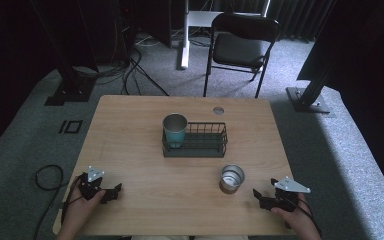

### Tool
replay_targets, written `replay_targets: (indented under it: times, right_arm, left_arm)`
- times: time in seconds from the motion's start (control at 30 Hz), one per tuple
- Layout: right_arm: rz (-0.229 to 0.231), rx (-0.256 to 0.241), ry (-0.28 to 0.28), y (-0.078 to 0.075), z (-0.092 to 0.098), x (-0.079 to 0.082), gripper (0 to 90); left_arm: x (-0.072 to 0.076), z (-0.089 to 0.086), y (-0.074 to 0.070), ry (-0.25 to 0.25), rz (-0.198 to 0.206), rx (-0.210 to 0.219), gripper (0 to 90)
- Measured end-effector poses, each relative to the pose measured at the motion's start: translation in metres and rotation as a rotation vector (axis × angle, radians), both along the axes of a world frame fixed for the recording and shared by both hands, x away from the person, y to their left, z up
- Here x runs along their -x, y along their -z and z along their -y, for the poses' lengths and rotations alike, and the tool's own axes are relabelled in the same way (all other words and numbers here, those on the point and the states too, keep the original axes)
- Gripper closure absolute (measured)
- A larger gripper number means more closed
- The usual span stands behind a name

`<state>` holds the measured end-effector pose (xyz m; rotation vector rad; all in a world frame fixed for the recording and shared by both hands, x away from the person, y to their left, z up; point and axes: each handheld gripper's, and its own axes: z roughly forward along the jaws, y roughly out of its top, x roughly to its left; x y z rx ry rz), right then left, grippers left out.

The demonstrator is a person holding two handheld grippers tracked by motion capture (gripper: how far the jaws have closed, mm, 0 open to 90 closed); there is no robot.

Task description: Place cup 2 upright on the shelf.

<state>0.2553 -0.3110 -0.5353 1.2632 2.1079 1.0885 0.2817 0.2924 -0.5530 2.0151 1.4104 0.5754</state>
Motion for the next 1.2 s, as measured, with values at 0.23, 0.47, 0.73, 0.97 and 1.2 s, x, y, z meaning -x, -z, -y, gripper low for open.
replay_targets:
  times: [0.23,0.47,0.73,0.97,1.2]
  right_arm:
    - [0.017,-0.038,-0.074,-0.002,-0.008,0.001,12.5]
    - [0.043,-0.069,-0.134,-0.004,-0.015,0.002,12.5]
    - [0.064,-0.087,-0.189,-0.005,-0.026,-0.002,12.5]
    - [0.079,-0.097,-0.229,-0.004,-0.033,-0.005,12.5]
    - [0.106,-0.13,-0.268,-0.002,-0.04,-0.012,12.2]
  left_arm:
    - [0.0,0.0,0.0,0.0,0.0,0.0,2.9]
    - [0.0,0.0,0.0,0.0,0.0,-0.001,2.9]
    - [0.0,0.0,0.0,0.0,0.0,0.0,2.9]
    - [0.0,0.0,0.0,0.001,0.0,-0.001,2.9]
    - [0.0,0.0,0.0,0.0,0.0,0.0,2.9]
